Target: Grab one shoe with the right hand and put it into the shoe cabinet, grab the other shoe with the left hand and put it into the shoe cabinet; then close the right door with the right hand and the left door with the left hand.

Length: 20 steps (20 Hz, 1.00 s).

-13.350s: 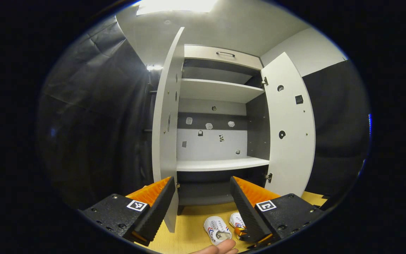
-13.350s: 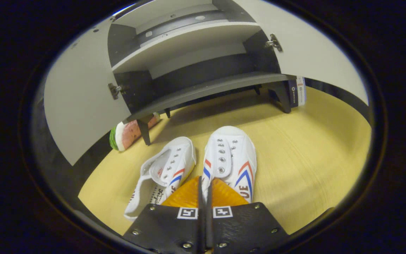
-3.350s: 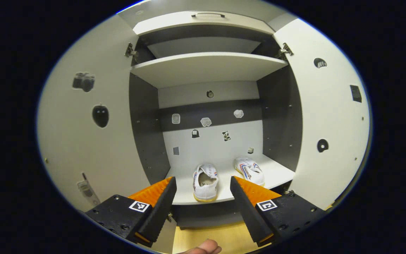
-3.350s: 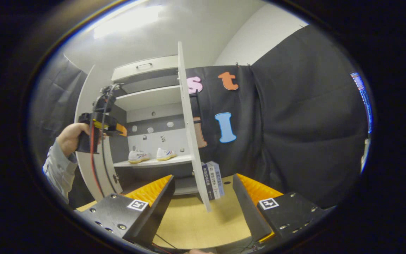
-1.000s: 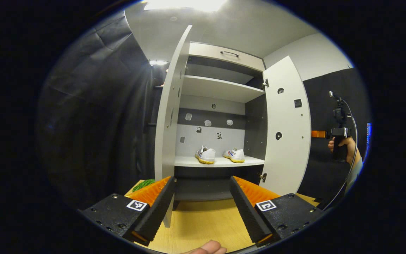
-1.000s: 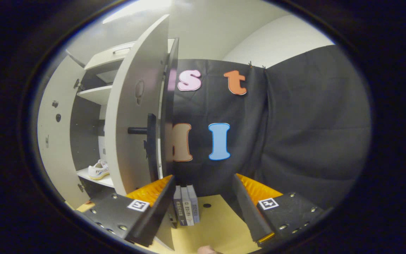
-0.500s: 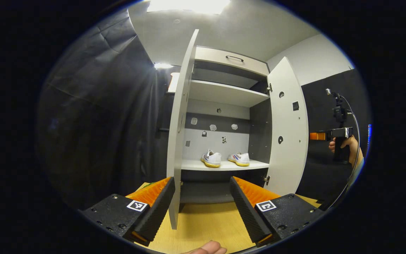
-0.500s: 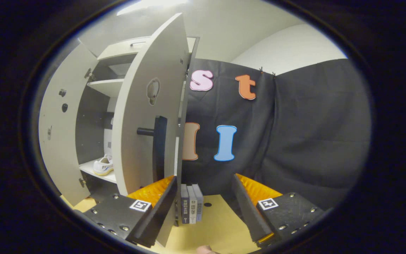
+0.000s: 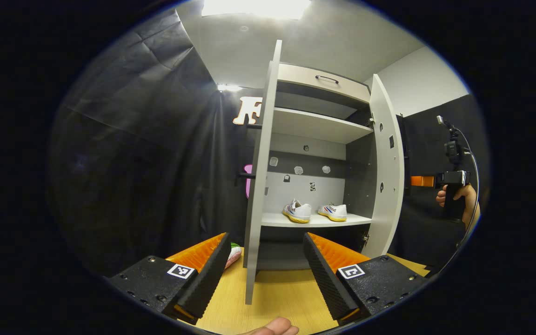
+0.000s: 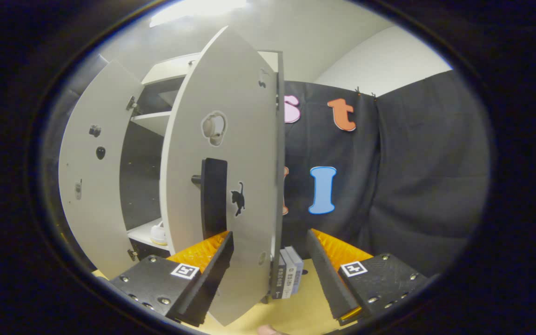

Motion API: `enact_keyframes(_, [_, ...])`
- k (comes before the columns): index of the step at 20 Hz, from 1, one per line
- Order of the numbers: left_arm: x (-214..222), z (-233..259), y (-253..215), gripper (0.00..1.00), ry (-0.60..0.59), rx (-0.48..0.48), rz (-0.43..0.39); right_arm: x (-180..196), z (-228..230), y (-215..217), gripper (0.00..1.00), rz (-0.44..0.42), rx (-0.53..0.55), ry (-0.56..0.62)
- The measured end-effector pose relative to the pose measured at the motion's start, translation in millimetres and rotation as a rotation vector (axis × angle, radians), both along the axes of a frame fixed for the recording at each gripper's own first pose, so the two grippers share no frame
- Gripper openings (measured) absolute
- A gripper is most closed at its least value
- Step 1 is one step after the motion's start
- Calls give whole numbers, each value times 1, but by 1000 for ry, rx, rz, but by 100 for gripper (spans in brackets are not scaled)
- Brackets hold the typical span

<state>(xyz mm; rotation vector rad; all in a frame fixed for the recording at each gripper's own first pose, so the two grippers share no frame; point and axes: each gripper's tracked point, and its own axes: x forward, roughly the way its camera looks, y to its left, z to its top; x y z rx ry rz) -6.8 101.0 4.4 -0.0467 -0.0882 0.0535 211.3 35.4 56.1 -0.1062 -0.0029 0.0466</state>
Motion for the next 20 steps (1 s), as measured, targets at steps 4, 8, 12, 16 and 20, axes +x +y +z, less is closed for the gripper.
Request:
enact_keyframes(4, [-3,4,20,93,0,11,37,8,-18,54,95,56,1,24])
enact_keyframes(8, [-9,14,42,96,-10,22,80,-10,-19,75,95,62,-24,-18])
enact_keyframes(12, [-2,22,58,99,-27,27,107,-40,-19,77,94,71,-16,-25])
enact_keyframes(16, [1,31,74,96,-36,34,133,-78,-18,68,94,83,7,-46])
enact_keyframes(20, [1,43,97,96,-63,53,156,-114,-29,64,94,108,26,-41])
